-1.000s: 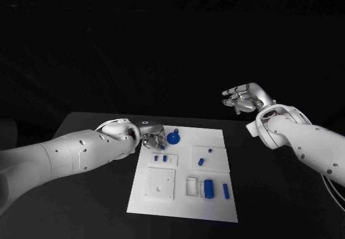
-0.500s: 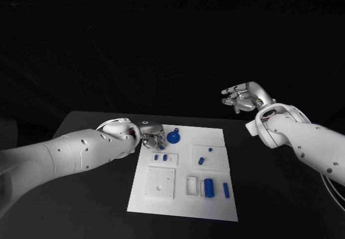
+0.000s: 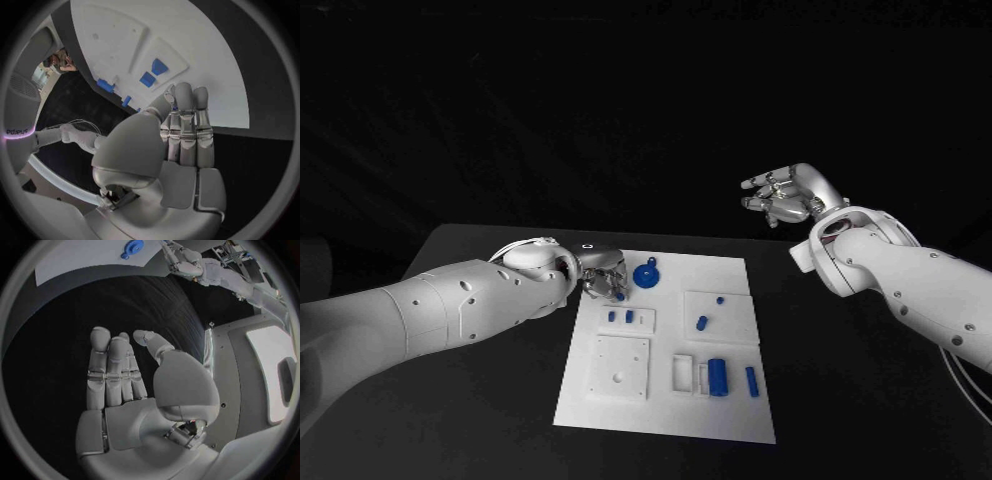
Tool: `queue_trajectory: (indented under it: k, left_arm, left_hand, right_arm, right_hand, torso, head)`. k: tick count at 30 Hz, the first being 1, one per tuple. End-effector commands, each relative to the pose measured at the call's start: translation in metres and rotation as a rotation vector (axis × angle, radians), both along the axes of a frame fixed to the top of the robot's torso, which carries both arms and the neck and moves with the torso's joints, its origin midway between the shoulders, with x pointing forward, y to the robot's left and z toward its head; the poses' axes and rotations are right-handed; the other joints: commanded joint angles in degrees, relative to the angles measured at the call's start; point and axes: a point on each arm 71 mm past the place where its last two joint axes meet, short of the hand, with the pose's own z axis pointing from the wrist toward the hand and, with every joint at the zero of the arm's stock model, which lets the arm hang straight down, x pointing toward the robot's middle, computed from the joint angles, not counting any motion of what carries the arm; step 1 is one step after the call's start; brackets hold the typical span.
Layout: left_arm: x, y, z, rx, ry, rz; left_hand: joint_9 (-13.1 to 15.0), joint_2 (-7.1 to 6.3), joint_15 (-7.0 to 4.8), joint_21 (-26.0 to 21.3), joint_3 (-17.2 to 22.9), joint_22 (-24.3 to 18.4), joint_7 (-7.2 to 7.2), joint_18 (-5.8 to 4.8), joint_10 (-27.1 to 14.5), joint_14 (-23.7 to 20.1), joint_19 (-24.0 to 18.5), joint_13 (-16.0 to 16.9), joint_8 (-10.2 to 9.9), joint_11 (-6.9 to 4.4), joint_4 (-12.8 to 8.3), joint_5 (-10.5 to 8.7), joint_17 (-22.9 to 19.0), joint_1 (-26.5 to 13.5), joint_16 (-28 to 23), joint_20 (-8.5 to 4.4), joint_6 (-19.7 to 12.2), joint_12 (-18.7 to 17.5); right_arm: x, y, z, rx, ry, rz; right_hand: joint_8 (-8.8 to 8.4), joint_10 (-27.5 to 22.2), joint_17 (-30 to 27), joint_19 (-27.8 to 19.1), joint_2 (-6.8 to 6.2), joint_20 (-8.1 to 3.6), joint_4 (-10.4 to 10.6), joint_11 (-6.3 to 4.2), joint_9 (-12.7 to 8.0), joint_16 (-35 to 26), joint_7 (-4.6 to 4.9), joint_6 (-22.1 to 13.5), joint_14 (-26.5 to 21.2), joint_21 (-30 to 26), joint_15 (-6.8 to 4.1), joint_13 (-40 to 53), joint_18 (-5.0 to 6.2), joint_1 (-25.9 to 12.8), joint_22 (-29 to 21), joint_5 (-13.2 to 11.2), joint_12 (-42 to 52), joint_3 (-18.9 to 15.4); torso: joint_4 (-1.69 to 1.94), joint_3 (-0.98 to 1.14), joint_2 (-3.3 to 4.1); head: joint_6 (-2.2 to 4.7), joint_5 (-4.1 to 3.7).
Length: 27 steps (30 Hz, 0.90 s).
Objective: Assemble the parts on the task board
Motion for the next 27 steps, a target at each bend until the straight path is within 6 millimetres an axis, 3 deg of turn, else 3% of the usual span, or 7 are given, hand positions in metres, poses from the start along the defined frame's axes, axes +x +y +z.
queue_trajectory:
  k: [1,27]
  left_arm:
    - [-0.0004,-0.0027,0.0001,0.002,-0.005,-0.004]
    - [0.0001,-0.0029,0.0013,-0.007,-0.018,0.001]
  left_hand:
    - [0.0,0.23,-0.1,-0.2,0.1,1.0,-0.03,0.54,-0.3,-0.4,-0.4,0.0,0.4,0.21,0.3,0.01,0.1,-0.2,-0.2,-0.09,0.1,0.2]
    - [0.1,0.22,-0.13,-0.2,0.1,1.0,-0.05,0.54,-0.2,-0.3,-0.3,0.0,0.4,0.17,0.4,0.01,0.2,-0.2,0.0,-0.12,0.2,0.2]
  right_arm:
    - [-0.0004,0.0022,0.0001,0.0,0.003,0.019]
    - [-0.0005,0.004,-0.0007,-0.004,0.017,0.028]
  right_hand:
    - [0.02,0.1,-0.2,1.3,0.15,0.31,-0.2,0.13,0.0,0.1,0.24,0.2,-0.3,-0.2,0.05,-0.2,0.7,0.2,1.5,-0.1,0.2,-0.3]
    - [0.0,0.3,-0.5,1.4,0.38,0.32,-0.5,0.18,0.0,0.2,0.16,0.7,-0.3,-0.8,0.07,-1.3,0.72,0.0,1.5,-0.1,-0.4,-0.2]
  torso:
    - [-0.01,0.01,0.01]
    - [-0.05,0.05,0.03]
  head:
    - [0.04,0.01]
    - [-0.14,-0.11]
